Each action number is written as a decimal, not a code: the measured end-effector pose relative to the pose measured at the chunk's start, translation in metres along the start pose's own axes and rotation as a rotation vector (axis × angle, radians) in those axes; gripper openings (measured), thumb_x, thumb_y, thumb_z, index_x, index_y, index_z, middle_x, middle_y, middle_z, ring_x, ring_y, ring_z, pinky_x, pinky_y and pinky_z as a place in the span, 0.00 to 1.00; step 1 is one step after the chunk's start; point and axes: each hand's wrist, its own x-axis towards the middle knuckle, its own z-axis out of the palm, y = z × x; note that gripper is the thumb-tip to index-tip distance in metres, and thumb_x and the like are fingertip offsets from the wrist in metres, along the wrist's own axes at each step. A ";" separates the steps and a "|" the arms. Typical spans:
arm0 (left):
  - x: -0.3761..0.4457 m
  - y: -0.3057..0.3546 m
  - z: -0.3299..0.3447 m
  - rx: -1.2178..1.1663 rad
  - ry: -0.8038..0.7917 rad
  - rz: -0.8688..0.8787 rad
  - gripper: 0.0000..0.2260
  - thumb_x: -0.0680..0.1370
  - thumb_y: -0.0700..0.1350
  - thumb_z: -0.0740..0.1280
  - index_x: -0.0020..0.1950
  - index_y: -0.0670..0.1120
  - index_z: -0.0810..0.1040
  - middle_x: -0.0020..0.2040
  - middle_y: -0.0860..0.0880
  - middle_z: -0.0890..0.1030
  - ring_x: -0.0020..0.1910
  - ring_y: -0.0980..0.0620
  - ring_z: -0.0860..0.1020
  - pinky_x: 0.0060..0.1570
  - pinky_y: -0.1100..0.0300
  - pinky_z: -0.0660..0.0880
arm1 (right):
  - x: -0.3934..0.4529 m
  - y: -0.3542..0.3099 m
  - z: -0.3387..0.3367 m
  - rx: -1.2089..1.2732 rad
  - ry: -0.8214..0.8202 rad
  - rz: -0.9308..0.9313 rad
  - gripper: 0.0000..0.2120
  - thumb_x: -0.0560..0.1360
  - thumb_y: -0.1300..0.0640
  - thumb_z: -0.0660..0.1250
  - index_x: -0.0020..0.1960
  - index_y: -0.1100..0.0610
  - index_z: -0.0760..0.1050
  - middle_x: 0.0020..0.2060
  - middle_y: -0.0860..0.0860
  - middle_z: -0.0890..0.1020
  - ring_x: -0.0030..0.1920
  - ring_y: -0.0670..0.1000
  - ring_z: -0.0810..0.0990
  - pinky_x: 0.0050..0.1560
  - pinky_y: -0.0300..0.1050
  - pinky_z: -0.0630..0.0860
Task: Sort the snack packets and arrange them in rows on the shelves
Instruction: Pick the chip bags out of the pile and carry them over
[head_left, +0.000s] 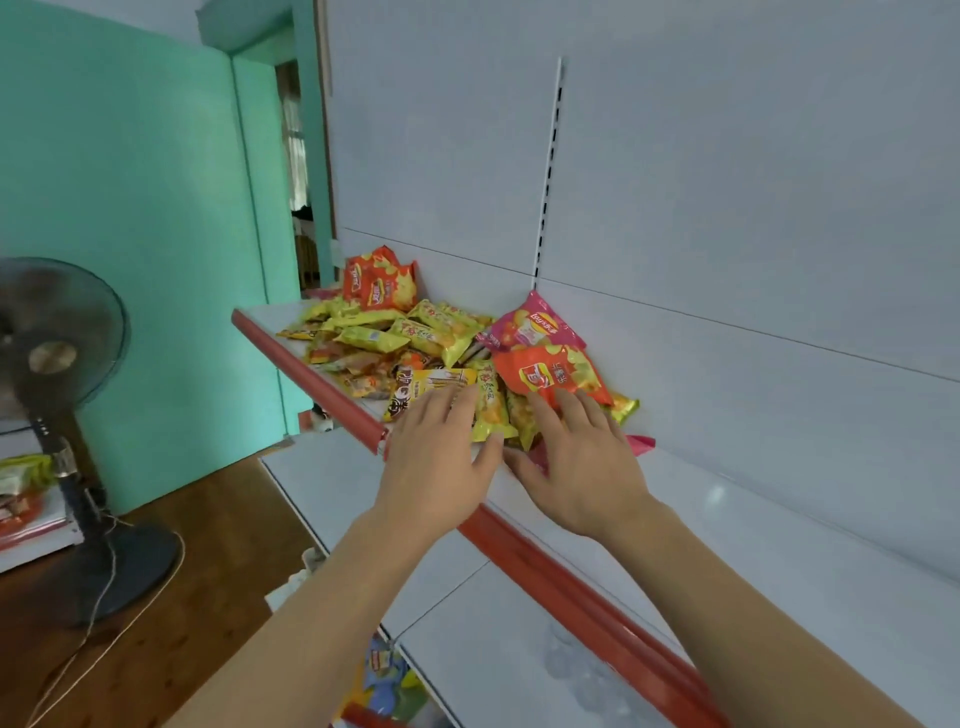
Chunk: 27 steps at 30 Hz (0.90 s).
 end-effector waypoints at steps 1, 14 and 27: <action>0.012 -0.005 0.004 -0.009 -0.019 0.036 0.29 0.85 0.57 0.59 0.82 0.46 0.60 0.81 0.46 0.64 0.81 0.45 0.59 0.79 0.47 0.59 | 0.006 0.001 0.003 -0.007 0.013 0.042 0.36 0.78 0.32 0.51 0.80 0.51 0.58 0.78 0.56 0.63 0.78 0.61 0.58 0.77 0.60 0.57; 0.094 0.008 0.084 -0.031 -0.213 0.601 0.24 0.87 0.56 0.53 0.81 0.49 0.64 0.80 0.49 0.66 0.82 0.46 0.55 0.80 0.47 0.49 | 0.013 0.052 0.025 0.179 -0.049 0.701 0.36 0.73 0.29 0.60 0.74 0.49 0.66 0.60 0.52 0.78 0.64 0.56 0.74 0.62 0.51 0.73; 0.142 0.029 0.071 -0.829 -0.406 0.339 0.20 0.81 0.63 0.62 0.67 0.52 0.73 0.54 0.59 0.82 0.53 0.59 0.81 0.48 0.65 0.74 | 0.027 0.044 -0.014 0.647 0.501 0.589 0.18 0.74 0.52 0.75 0.60 0.39 0.75 0.57 0.39 0.74 0.51 0.43 0.81 0.47 0.38 0.80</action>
